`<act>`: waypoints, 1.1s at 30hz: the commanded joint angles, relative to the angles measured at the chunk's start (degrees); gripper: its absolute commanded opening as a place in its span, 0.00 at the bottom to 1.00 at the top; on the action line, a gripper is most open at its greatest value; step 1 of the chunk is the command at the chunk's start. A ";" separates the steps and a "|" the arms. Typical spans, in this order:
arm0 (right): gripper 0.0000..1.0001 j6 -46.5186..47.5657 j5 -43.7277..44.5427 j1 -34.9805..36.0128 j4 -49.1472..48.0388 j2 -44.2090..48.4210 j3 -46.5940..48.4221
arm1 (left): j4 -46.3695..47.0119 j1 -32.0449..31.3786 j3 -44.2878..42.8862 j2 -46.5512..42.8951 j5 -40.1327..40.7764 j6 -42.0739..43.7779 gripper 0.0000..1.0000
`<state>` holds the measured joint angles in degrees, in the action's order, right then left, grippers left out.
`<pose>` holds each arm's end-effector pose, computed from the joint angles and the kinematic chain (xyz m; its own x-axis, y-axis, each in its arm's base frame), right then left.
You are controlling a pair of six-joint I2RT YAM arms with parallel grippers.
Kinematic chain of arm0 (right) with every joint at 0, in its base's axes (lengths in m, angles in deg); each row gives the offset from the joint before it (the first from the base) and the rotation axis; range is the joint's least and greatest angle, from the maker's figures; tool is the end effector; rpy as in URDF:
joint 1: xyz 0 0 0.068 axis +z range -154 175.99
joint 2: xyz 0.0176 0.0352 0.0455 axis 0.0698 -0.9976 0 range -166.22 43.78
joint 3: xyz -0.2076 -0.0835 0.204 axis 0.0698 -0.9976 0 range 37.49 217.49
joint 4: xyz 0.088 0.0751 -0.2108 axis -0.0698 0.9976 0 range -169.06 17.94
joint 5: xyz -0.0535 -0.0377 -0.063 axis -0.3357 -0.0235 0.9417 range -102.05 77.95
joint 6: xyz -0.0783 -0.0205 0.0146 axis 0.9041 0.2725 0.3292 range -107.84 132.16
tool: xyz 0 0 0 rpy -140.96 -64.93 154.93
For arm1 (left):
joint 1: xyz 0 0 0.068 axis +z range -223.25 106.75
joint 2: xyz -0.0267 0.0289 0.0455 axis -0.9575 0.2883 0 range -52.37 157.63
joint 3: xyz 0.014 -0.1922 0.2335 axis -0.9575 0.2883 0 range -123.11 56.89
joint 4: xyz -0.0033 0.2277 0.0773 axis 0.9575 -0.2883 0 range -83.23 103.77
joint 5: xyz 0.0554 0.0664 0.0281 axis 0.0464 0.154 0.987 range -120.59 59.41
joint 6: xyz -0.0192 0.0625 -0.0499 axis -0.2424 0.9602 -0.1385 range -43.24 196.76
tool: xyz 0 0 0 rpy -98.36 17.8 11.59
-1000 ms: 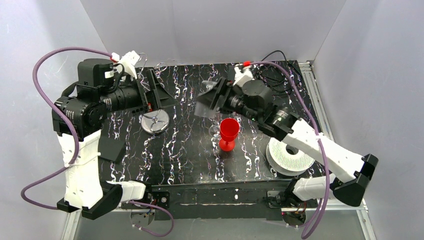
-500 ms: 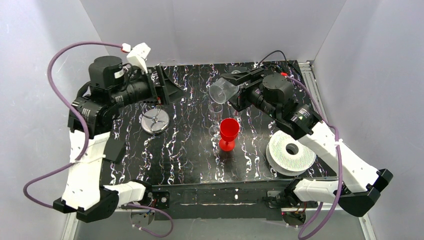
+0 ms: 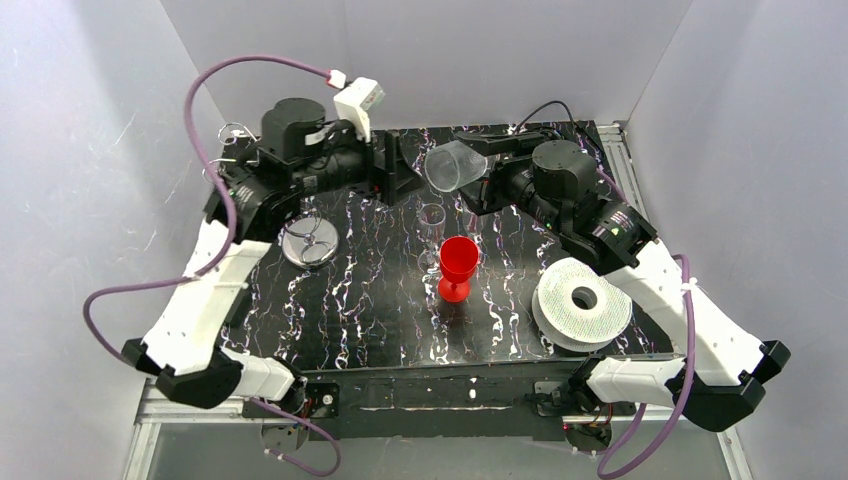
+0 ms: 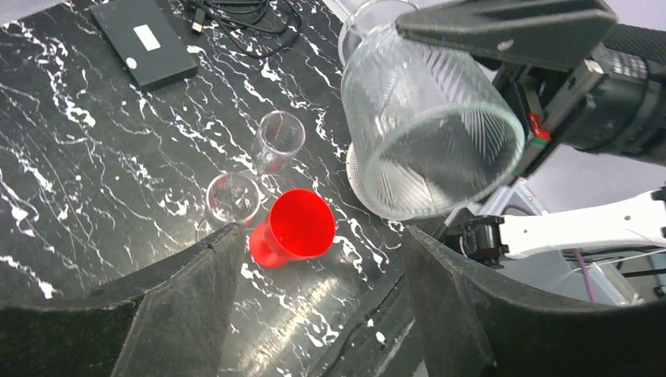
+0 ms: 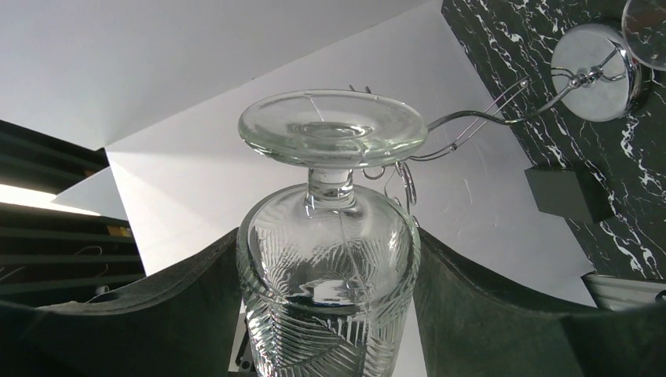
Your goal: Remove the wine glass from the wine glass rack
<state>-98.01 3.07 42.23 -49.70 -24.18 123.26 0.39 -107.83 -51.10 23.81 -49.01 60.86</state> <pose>0.1816 0.1625 0.4833 -0.4409 0.8499 0.2887 0.3093 -0.1581 0.9377 0.1861 -0.1558 0.6129 0.0350 -0.3398 -0.9398 0.8266 0.5384 -0.1639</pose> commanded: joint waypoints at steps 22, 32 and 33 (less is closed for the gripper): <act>0.01 -8.63 0.94 -0.18 -7.03 2.27 -0.88 | 11.63 -5.46 -6.79 9.05 6.06 3.08 0.50; 0.01 -10.62 -1.01 -0.16 -9.82 2.38 -1.84 | 13.04 -5.61 -5.31 9.06 4.74 1.21 0.39; 0.01 -10.79 -1.02 -0.13 -10.04 2.52 -2.05 | 13.04 -5.66 -5.47 9.16 4.36 1.06 0.36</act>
<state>-106.30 2.74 42.08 -52.14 -23.63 121.19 9.98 -113.23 -56.76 33.54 -43.43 62.74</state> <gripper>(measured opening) 0.759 0.396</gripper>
